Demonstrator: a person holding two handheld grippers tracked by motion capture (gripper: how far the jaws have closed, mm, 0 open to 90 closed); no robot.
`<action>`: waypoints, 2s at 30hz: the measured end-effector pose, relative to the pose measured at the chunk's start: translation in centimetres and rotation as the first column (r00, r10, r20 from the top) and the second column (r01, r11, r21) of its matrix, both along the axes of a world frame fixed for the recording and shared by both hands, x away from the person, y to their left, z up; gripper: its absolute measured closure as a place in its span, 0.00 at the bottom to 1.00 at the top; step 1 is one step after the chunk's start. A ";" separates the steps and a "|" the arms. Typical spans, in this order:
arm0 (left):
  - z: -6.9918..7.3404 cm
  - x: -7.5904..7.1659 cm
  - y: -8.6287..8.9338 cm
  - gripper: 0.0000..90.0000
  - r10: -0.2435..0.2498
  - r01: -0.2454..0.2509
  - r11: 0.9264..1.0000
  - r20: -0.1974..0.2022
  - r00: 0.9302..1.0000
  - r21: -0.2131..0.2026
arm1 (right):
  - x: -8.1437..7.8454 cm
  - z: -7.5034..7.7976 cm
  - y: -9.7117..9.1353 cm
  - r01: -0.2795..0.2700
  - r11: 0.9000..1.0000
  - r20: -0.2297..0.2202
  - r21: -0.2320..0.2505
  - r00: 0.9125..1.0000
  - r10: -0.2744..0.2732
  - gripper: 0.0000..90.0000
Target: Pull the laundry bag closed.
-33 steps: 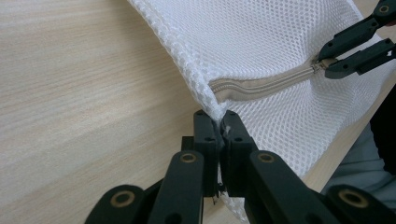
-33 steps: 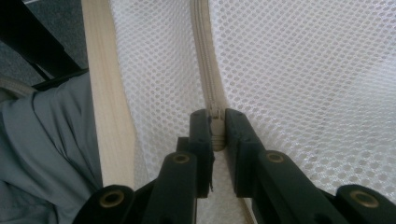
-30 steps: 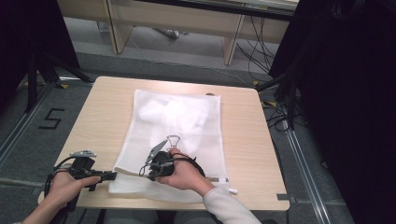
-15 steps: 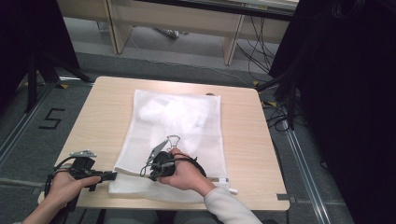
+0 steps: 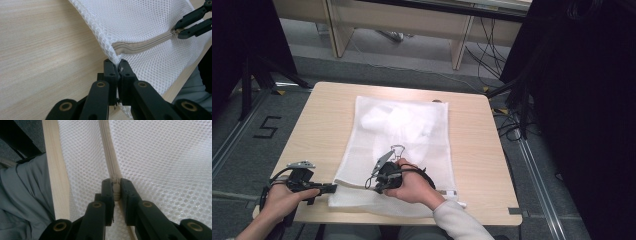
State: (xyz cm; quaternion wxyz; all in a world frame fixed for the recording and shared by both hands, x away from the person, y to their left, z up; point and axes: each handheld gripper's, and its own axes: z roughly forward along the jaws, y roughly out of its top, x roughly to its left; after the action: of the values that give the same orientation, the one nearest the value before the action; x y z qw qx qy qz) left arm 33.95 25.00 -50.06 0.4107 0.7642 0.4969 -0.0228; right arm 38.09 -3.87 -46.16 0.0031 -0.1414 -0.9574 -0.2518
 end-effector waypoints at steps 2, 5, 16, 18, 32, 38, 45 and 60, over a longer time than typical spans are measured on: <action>0.0 0.0 0.0 0.96 -0.002 0.002 1.000 -0.002 1.000 -0.001 | 0.0 0.1 -0.1 0.004 1.000 -0.015 0.013 1.000 -0.004 0.92; 0.0 0.0 0.0 0.96 -0.004 0.004 1.000 -0.003 1.000 -0.001 | 0.2 0.0 -0.3 -0.017 1.000 0.009 0.002 1.000 0.017 0.92; 0.0 0.0 0.0 0.96 -0.004 0.004 1.000 -0.005 1.000 0.002 | 0.1 0.0 -0.8 0.018 1.000 -0.027 0.017 0.999 -0.018 0.92; 0.0 0.0 0.0 0.96 -0.005 0.005 1.000 -0.004 1.000 0.005 | 0.1 0.1 -0.9 0.006 1.000 -0.020 0.015 1.000 -0.006 0.92; 0.0 0.0 0.0 0.96 -0.007 0.007 1.000 -0.004 1.000 0.011 | 0.1 0.0 -1.4 0.027 1.000 -0.022 0.007 0.999 -0.027 0.92; 0.0 0.0 0.0 0.96 -0.008 0.008 1.000 -0.004 1.000 0.012 | 0.0 0.1 -1.6 0.036 0.999 -0.027 0.004 0.999 -0.035 0.92; 0.0 0.0 0.0 0.96 -0.007 0.007 1.000 -0.007 1.000 0.007 | 0.1 0.1 -1.9 0.025 1.000 -0.022 0.005 0.999 -0.025 0.92; 0.0 0.0 0.0 0.96 -0.007 0.007 1.000 -0.006 1.000 0.012 | 0.1 0.1 -2.4 0.035 0.999 -0.025 -0.004 0.999 -0.035 0.92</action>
State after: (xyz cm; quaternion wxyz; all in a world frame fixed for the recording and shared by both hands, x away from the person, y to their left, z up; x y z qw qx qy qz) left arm 33.98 25.00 -50.11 0.4046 0.7681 0.4957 -0.0238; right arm 38.17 -6.24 -46.02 0.0103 -0.1615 -0.9551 -0.2484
